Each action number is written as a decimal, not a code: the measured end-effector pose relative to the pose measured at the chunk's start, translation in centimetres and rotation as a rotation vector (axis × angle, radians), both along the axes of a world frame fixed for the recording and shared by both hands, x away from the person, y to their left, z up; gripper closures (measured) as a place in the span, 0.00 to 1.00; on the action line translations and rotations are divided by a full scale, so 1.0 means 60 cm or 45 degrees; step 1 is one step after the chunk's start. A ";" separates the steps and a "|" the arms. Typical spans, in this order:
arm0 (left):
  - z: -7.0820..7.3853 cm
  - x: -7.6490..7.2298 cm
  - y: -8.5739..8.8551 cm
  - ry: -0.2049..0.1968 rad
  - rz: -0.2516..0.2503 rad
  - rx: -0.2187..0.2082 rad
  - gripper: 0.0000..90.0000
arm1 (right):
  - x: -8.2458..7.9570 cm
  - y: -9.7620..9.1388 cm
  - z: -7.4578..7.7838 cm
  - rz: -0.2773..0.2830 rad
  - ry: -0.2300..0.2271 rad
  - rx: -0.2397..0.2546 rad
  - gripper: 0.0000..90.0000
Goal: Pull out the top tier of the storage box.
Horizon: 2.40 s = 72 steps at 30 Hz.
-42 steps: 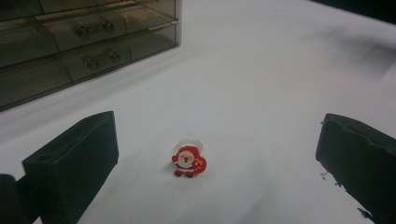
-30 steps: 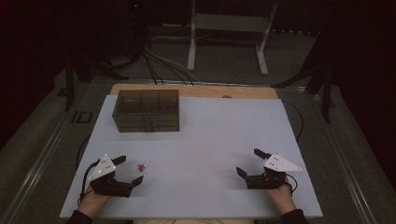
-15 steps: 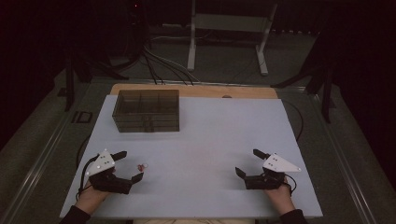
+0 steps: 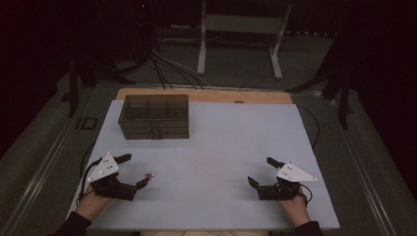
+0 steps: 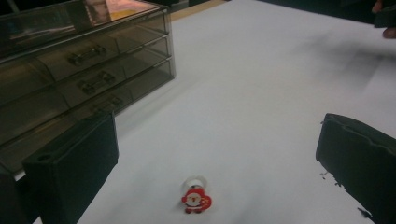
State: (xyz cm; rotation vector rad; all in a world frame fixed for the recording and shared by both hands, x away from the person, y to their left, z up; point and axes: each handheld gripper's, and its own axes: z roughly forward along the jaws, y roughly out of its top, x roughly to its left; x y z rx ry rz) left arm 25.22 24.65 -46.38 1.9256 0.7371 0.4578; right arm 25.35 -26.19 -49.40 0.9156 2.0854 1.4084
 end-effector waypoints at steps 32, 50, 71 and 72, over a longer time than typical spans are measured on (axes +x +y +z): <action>0.050 0.041 0.004 -0.121 0.000 0.124 0.00 | -0.001 -0.001 0.002 0.008 -0.005 0.018 0.03; 0.058 0.060 -0.007 -0.175 -0.011 0.246 0.00 | -0.001 0.000 0.002 0.010 0.004 0.017 0.03; 0.066 0.089 -0.021 -0.260 0.005 0.461 0.00 | -0.001 0.000 0.000 0.015 0.012 0.014 0.03; 0.065 0.091 -0.022 -0.265 0.005 0.479 0.00 | -0.001 0.000 0.000 0.014 0.012 0.018 0.03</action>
